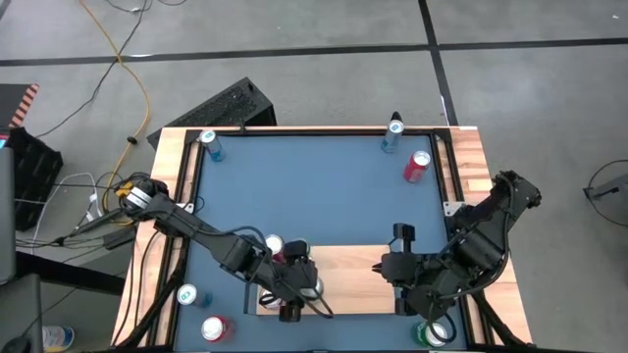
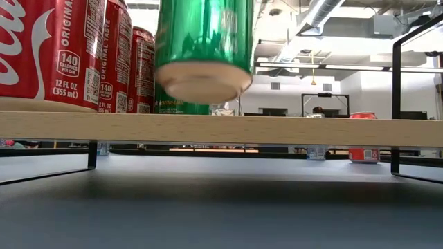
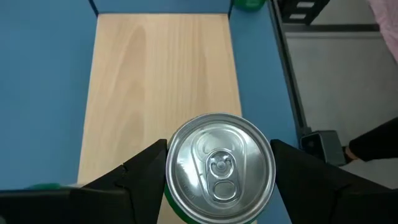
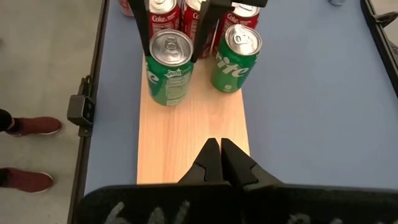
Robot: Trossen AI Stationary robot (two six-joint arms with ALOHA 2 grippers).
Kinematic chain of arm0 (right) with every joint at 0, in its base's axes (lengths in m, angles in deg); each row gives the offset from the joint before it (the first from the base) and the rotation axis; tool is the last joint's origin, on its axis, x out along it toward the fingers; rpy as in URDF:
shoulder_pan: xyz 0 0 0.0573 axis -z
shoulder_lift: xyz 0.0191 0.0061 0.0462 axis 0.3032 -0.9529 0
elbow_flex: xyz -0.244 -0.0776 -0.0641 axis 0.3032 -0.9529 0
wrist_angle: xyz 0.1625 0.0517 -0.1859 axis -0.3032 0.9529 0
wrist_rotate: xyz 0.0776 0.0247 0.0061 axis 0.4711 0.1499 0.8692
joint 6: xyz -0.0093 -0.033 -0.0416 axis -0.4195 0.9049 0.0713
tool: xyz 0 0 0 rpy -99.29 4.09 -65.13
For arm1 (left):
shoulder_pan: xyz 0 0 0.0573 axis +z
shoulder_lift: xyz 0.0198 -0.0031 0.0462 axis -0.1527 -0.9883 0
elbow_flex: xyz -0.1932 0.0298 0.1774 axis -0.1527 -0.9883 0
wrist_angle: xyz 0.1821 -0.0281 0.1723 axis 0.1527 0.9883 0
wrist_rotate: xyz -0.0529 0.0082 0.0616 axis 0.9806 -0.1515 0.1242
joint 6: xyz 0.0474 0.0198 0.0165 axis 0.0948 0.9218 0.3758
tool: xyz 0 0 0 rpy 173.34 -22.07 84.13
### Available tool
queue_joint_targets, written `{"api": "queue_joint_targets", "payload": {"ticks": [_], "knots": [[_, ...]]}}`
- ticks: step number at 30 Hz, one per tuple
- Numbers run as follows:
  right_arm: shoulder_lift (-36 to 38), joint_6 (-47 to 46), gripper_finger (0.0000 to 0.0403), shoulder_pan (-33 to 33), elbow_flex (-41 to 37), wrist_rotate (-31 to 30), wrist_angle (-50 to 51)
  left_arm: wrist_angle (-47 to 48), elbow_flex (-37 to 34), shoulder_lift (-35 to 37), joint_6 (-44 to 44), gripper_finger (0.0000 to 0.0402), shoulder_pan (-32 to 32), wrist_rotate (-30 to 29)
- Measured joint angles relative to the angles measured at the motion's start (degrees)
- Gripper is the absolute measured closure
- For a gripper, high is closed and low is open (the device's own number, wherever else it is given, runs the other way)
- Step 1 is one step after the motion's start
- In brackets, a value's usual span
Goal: Place canned beverage on shelf
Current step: Put the left green soda can on the shelf aligned with the other green soda can
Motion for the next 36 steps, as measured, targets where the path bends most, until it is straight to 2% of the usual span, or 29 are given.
{"api": "queue_joint_targets", "payload": {"ticks": [20,31,36], "knots": [[0.0,0.07,0.0403,0.02,0.0,0.02,0.02,5.23,-0.08,-0.02,-1.23,0.0161,0.04,-2.59],[0.0,0.09,0.0402,0.04,0.0,0.68,0.03,4.76,-1.25,-0.04,-2.78,0.0153,0.04,-3.09],[0.0,0.22,0.0379,0.04,0.0,0.7,0.02,4.82,-1.25,-0.04,-3.11,0.0149,0.04,-2.15]]}}
